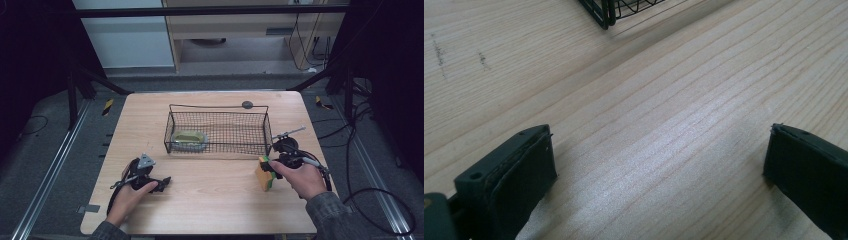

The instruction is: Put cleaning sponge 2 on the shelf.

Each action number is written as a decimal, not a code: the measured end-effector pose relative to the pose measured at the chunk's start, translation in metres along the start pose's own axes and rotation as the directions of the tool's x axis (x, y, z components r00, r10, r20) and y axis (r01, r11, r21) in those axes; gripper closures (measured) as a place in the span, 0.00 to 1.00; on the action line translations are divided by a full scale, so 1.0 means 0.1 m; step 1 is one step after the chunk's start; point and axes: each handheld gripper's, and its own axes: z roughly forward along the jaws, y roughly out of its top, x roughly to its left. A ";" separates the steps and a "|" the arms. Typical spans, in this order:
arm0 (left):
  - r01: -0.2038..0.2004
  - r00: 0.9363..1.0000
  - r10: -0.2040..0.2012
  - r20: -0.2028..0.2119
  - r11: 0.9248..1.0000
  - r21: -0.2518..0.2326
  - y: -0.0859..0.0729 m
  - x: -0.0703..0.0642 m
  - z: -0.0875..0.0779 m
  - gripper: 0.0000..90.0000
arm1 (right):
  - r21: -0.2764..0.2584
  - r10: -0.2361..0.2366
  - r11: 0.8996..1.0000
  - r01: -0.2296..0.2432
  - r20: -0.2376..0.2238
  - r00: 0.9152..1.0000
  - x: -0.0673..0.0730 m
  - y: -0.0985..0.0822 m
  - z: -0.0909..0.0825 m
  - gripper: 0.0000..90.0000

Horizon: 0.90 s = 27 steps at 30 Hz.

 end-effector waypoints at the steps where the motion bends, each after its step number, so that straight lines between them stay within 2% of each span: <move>1: -0.001 1.000 0.001 0.002 1.000 0.000 0.00 0.00 0.00 0.00 | 0.010 0.000 1.000 0.000 0.002 1.000 0.01 0.00 0.02 0.32; 12: -0.005 1.000 0.005 0.005 1.000 0.000 0.01 0.02 0.01 0.00 | 0.061 -0.003 0.998 0.003 0.003 1.000 0.06 0.02 0.25 0.36; 27: -0.010 1.000 0.010 0.007 1.000 0.000 0.01 0.03 0.01 0.00 | 0.111 0.011 0.994 -0.009 -0.017 1.000 0.01 0.02 0.38 0.39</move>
